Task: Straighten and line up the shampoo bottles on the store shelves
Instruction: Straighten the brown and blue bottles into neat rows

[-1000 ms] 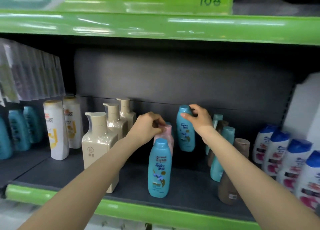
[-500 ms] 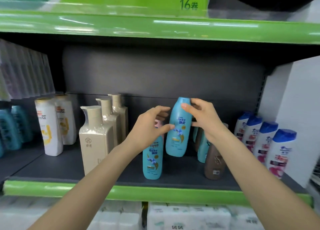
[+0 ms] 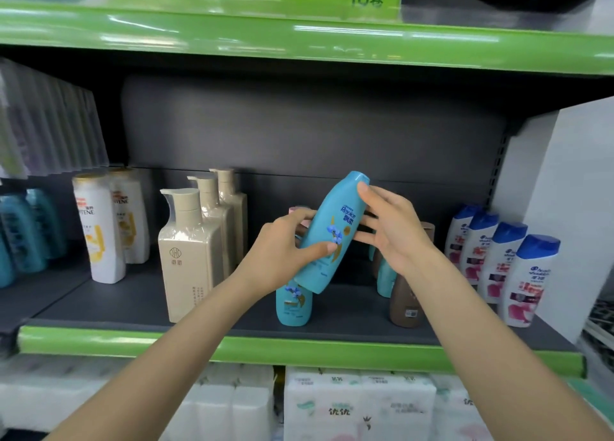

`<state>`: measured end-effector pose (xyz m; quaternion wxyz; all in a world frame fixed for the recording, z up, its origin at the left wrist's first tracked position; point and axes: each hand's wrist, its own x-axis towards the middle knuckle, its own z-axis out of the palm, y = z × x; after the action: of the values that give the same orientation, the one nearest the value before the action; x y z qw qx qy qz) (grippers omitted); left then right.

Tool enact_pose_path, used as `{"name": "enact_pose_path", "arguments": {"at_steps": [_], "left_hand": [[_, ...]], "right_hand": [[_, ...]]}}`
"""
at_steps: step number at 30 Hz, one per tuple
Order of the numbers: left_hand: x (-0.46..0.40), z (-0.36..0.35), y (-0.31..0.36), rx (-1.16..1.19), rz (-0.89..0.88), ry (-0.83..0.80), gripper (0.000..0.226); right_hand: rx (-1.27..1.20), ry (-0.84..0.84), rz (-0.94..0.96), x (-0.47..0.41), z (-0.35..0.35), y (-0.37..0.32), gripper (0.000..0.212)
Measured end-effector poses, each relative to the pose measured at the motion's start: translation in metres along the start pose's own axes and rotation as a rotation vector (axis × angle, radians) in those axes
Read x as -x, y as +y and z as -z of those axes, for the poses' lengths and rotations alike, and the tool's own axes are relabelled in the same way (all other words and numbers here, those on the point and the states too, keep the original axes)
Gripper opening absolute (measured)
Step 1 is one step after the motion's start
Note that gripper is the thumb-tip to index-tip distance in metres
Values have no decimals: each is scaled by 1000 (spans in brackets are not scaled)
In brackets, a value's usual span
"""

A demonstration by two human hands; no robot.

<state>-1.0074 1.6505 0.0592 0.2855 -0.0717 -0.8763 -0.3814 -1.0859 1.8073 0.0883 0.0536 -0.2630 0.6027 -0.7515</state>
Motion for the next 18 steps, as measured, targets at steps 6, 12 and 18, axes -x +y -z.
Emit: {"name": "enact_pose_path", "arguments": {"at_steps": [6, 12, 18], "left_hand": [[3, 1, 3, -197, -95, 129, 48], [2, 8, 2, -164, -127, 88, 52], [11, 18, -4, -48, -84, -23, 56]], "right_hand": [[70, 54, -20, 7, -15, -1, 32], [-118, 107, 7, 3, -13, -4, 20], [-280, 139, -24, -2, -9, -2, 17]]}}
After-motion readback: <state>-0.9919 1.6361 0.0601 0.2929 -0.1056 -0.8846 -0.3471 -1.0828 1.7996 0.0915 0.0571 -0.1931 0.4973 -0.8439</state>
